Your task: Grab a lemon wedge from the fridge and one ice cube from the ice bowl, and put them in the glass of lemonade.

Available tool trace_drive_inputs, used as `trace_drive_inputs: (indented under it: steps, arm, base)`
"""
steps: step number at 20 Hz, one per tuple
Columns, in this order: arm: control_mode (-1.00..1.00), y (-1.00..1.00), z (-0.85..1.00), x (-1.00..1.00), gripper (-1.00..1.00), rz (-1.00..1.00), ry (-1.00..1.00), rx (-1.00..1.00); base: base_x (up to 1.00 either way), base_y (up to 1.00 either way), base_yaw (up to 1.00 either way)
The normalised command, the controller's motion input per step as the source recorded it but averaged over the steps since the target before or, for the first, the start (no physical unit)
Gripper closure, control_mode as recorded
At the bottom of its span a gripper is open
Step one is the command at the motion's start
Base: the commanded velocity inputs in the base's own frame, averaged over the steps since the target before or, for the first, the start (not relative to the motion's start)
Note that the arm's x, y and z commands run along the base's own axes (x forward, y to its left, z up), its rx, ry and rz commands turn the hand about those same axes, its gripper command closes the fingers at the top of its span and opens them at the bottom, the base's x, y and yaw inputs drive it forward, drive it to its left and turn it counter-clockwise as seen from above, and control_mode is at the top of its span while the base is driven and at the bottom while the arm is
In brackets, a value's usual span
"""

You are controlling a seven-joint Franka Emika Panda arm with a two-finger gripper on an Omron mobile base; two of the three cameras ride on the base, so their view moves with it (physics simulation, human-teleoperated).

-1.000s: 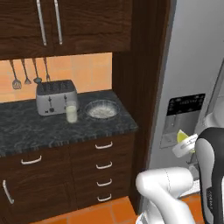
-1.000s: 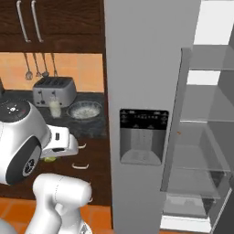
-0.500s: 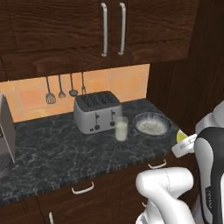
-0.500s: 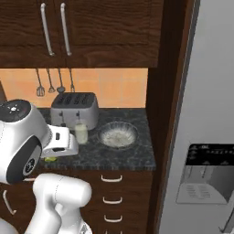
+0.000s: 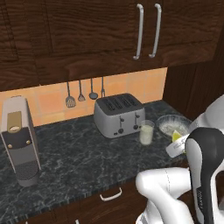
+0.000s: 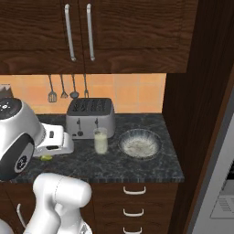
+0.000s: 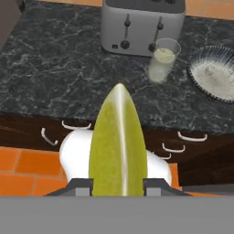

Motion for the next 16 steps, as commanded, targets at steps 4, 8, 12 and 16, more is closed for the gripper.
trace_drive_inputs:
  steps: [4, 8, 12, 16]
  arm:
    - [-1.0, 0.0, 0.0, 0.1, 1.0, 0.11, 0.02, -0.02]
    - [-1.0, -0.2, -0.04, 0.19, 1.0, 0.44, 0.0, -0.29]
    - [-1.0, -0.36, -0.07, 0.35, 1.0, 0.56, -0.13, -0.42]
    - [-1.0, -0.32, 0.0, 0.05, 1.0, 0.58, -0.1, -0.5]
  base:
    - [0.0, 0.0, 0.0]
    - [0.0, 0.0, 0.0]
    - [0.0, 0.0, 0.0]
    - [0.0, 0.0, 0.0]
